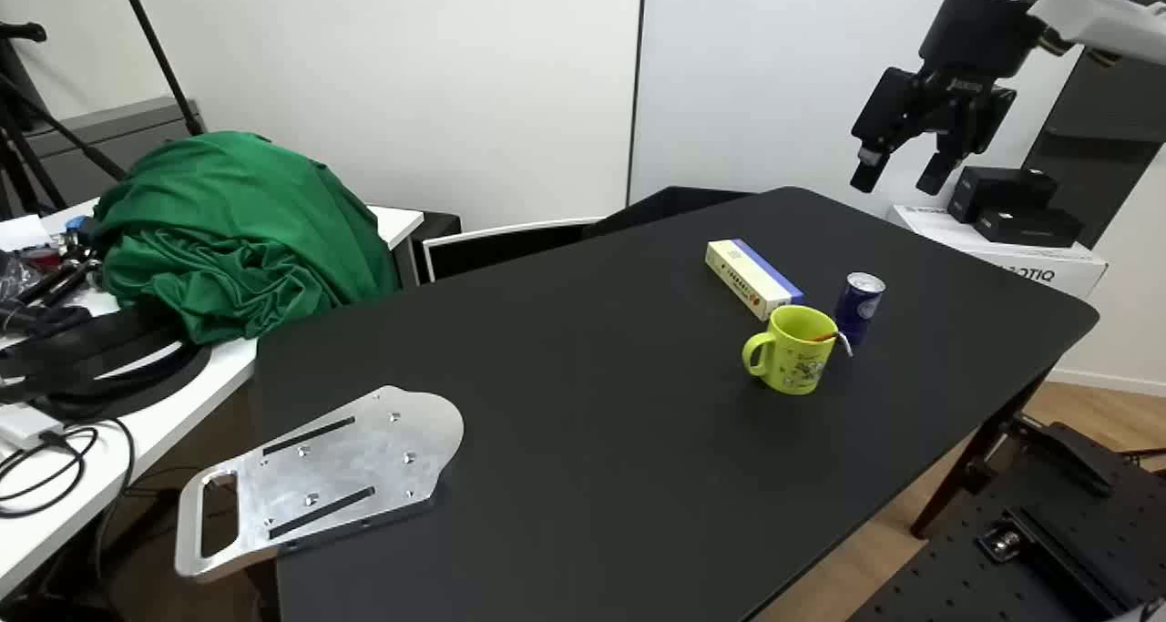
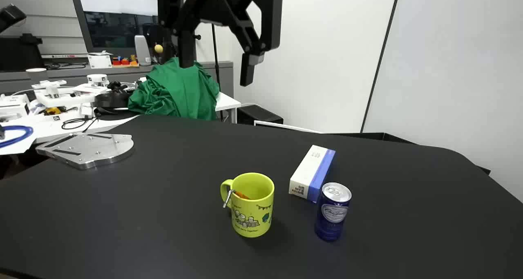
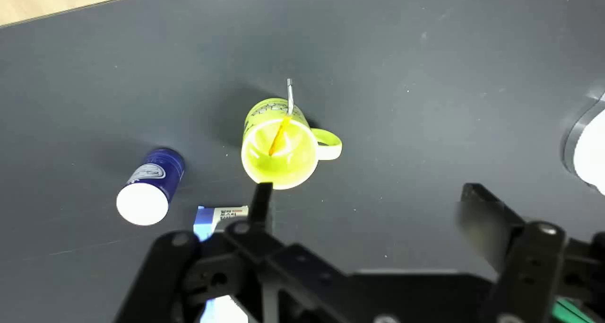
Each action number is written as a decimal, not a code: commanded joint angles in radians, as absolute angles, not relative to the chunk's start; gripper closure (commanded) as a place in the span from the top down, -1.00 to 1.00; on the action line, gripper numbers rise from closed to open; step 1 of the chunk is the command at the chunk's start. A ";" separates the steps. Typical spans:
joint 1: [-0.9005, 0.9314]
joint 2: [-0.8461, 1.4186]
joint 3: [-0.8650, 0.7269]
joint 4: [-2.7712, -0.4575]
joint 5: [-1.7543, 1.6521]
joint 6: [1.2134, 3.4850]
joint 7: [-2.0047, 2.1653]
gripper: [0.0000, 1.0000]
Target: Take the Allen key out of the mug and put it on the table
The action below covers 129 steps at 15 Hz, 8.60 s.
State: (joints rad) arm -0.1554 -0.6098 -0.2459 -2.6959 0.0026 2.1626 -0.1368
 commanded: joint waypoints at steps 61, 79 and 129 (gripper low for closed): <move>-0.176 0.054 -0.124 -2.641 -0.213 2.563 0.244 1.00; -0.156 0.025 -0.126 -2.615 -0.160 2.542 0.219 -0.95; 0.043 0.409 -0.019 -2.454 0.227 2.725 -0.048 -0.95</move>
State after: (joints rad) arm 0.0315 0.3726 0.0170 -2.4962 0.3391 2.7991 -0.1701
